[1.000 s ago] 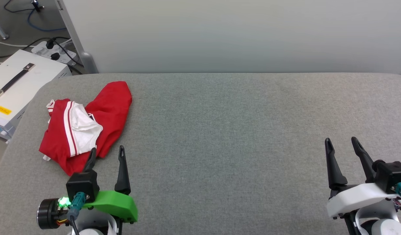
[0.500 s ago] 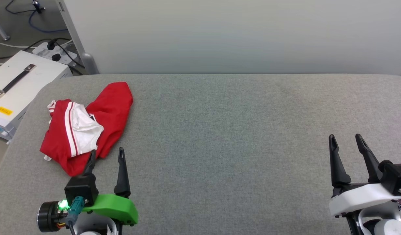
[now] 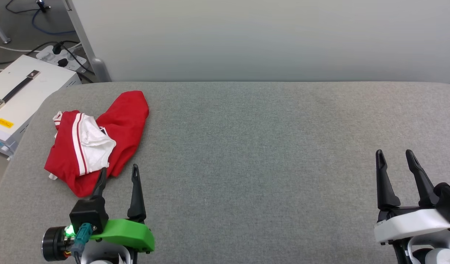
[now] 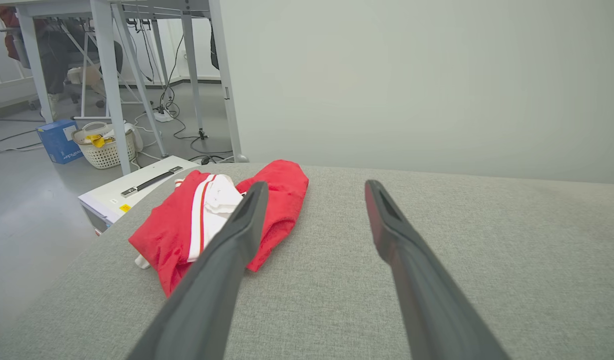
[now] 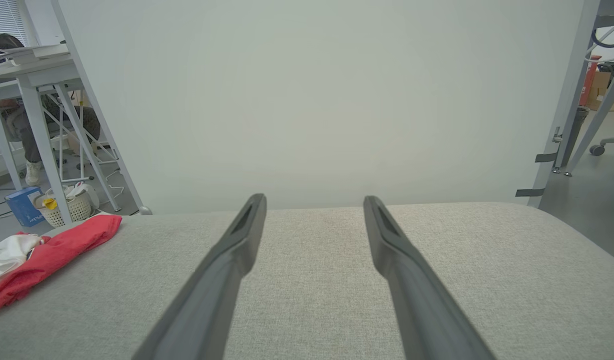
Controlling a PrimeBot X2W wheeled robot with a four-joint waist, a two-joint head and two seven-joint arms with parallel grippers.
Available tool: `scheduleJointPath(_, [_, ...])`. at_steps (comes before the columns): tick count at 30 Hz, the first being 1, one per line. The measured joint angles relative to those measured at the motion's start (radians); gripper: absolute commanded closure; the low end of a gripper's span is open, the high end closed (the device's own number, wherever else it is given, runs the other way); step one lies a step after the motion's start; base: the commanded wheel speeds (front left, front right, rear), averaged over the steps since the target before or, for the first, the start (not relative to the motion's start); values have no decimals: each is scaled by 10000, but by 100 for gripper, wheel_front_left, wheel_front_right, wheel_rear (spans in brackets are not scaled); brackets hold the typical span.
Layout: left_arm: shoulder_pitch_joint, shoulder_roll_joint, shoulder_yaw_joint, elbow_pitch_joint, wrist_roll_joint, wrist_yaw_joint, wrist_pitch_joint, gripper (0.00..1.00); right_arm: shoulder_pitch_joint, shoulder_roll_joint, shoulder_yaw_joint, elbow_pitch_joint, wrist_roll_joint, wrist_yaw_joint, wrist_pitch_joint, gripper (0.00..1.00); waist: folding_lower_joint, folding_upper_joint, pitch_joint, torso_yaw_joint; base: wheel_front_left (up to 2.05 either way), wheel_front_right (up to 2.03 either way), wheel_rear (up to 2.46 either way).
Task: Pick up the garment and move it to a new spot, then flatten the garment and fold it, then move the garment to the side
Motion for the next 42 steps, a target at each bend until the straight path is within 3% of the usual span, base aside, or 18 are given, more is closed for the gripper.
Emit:
scheduleJointPath(31, [174,-2,-35,391,-128,90,-662,0,252,0,36,6,-38,0,-648,0,0,0,57,67,0,0,0])
scheduleJointPath(42, [176,-4,-10,418,-297,138,-886,0,276,0,-10,-6,-29,0,-869,0,0,0,86,412,0,0,0])
